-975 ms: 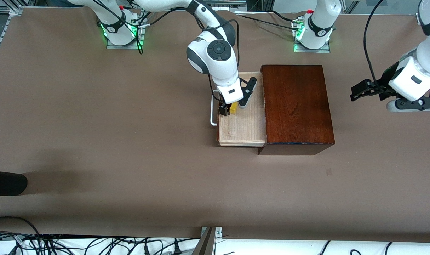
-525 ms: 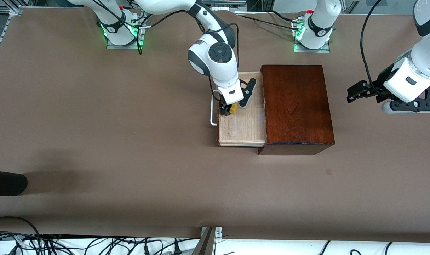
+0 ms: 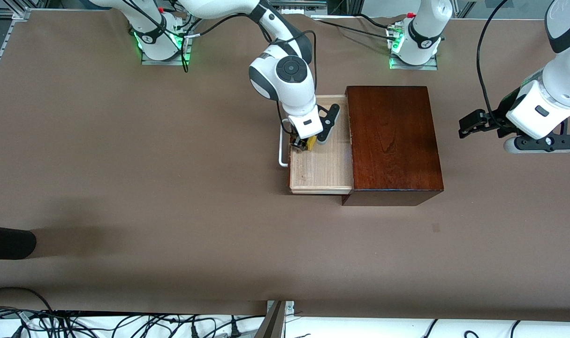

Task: Open drawer, take yellow block, close drawer
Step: 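Close the right gripper on the yellow cube and lift it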

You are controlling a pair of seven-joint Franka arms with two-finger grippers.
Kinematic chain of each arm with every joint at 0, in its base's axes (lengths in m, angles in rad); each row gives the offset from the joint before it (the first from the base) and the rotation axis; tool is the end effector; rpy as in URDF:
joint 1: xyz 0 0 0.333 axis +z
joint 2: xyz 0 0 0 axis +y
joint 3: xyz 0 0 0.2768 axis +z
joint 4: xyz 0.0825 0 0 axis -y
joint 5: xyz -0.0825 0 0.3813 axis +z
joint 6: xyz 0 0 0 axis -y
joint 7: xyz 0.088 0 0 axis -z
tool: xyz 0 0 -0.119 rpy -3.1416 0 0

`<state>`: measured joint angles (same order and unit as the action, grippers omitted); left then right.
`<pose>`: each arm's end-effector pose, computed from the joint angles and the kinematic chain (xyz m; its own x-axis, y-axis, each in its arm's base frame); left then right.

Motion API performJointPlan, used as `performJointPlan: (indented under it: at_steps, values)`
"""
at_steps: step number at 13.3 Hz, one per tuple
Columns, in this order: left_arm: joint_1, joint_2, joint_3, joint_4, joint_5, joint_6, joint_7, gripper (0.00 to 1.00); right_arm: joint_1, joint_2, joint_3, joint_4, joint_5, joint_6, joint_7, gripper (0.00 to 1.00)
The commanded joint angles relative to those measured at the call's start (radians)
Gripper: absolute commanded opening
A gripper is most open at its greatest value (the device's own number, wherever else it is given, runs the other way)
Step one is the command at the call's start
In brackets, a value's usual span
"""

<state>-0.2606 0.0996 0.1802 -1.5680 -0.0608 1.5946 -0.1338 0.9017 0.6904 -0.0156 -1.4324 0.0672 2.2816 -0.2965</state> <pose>0.5732 -0.0572 0.5214 0.9955 0.0553 -0.0764 0.0580 -0.9978 0.0328 0.4482 0.5553 0.2607 0.4054 0.8992 0.1643 0.9116 -0.4111 0.0008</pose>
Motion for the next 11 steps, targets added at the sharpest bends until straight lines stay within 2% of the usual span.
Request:
performJointPlan:
  at_steps: [1,3,8,11]
  values:
    - [0.001,0.012,-0.002,0.031,-0.005,-0.008,0.010,1.00,-0.001,-0.014,0.002,0.081,-0.009,-0.143,-0.003,0.00]
    - [-0.002,0.015,-0.005,0.032,-0.017,-0.004,0.014,1.00,-0.004,-0.023,0.000,0.142,-0.003,-0.233,0.003,0.00]
    - [-0.002,0.028,-0.018,0.037,0.010,0.011,0.017,1.00,-0.058,-0.139,-0.010,0.148,0.005,-0.348,0.066,0.00]
    - [-0.002,0.028,-0.060,0.037,0.088,0.013,0.016,1.00,-0.061,-0.222,-0.102,0.141,0.005,-0.468,0.126,0.00]
